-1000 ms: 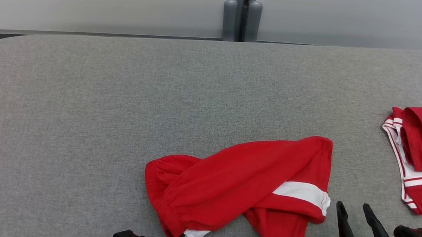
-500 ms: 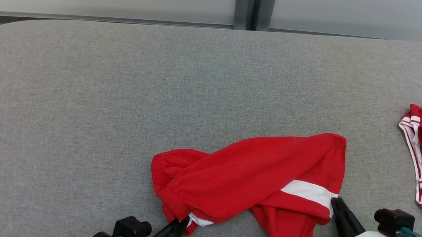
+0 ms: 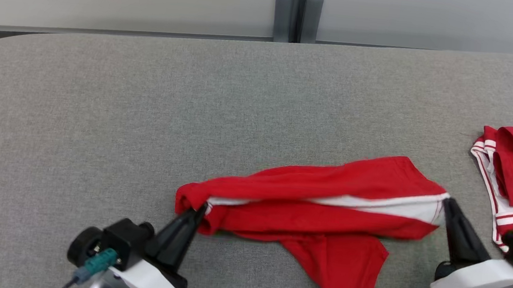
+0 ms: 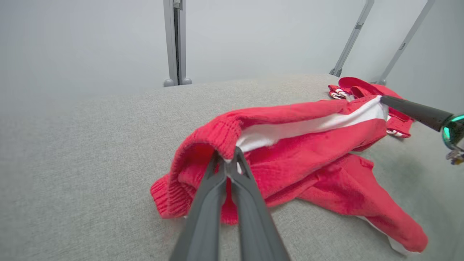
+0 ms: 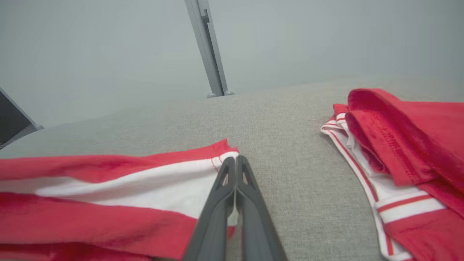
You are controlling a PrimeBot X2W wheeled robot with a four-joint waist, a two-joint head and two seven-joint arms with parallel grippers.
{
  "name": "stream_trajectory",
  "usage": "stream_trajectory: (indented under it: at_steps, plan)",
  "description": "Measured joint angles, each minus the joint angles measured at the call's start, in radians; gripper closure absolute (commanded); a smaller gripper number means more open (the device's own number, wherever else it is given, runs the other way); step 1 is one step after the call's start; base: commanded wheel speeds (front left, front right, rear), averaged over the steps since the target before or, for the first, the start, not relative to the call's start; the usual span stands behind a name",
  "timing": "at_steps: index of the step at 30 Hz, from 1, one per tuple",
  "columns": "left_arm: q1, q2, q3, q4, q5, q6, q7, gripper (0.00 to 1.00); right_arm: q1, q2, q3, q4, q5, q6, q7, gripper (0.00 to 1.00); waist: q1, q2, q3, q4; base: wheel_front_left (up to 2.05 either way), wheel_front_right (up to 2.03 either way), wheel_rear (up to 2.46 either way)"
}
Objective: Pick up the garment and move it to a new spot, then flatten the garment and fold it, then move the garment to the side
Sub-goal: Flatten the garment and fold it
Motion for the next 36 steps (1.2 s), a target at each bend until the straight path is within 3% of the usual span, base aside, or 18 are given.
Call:
stream_trajectory:
  at_steps: [11, 22, 30, 36]
  plan:
    - [-0.114, 0.061, 0.086, -0.143, 0.002, 0.018, 0.010, 1.00, -0.078, -0.061, -0.078, -0.314, -0.087, 0.000, -0.004, 1.00, 0.0000, 0.0000, -0.049, -0.016, 0.00, 0.00, 0.00]
    - [-0.365, 0.075, 0.183, -0.256, -0.001, 0.036, 0.047, 1.00, -0.228, -0.108, -0.205, -0.624, -0.146, 0.000, 0.101, 1.00, 0.0000, 0.0000, -0.097, -0.035, 0.00, 0.00, 0.00]
    - [-0.483, 0.063, 0.210, -0.223, -0.026, 0.038, 0.061, 1.00, -0.297, -0.106, -0.221, -0.632, -0.118, 0.000, 0.145, 1.00, 0.0000, 0.0000, -0.084, -0.048, 0.00, 0.00, 0.00]
    - [-0.600, 0.027, 0.208, -0.099, -0.040, 0.007, 0.013, 1.00, -0.404, -0.102, -0.192, -0.528, -0.072, 0.000, 0.150, 1.00, 0.0000, 0.0000, -0.025, -0.049, 0.00, 0.00, 0.00]
